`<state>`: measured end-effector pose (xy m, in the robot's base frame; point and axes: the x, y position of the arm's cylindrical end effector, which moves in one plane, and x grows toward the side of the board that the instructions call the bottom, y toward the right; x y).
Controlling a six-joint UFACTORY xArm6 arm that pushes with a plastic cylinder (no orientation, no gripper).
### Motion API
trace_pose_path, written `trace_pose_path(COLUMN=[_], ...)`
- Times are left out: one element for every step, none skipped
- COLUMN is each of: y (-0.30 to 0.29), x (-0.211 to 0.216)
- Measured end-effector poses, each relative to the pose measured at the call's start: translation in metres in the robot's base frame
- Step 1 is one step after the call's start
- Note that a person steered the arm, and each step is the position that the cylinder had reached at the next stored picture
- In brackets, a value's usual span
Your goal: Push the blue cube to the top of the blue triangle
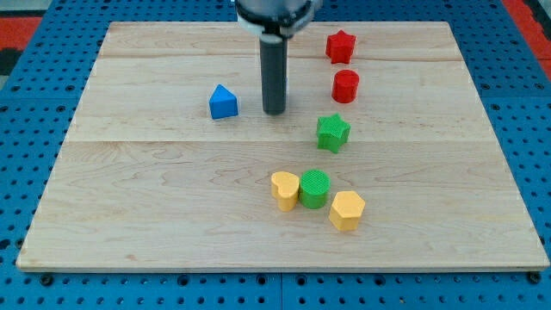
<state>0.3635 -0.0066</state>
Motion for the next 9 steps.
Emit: trace_pose_path(y=[-0.006, -0.009, 0.029, 0.042, 0.024, -0.009, -0.031, 0.003, 0.008], x=[-0.056, -0.089, -0.074, -0.088, -0.118, -0.125, -0.118, -0.045, 0.028])
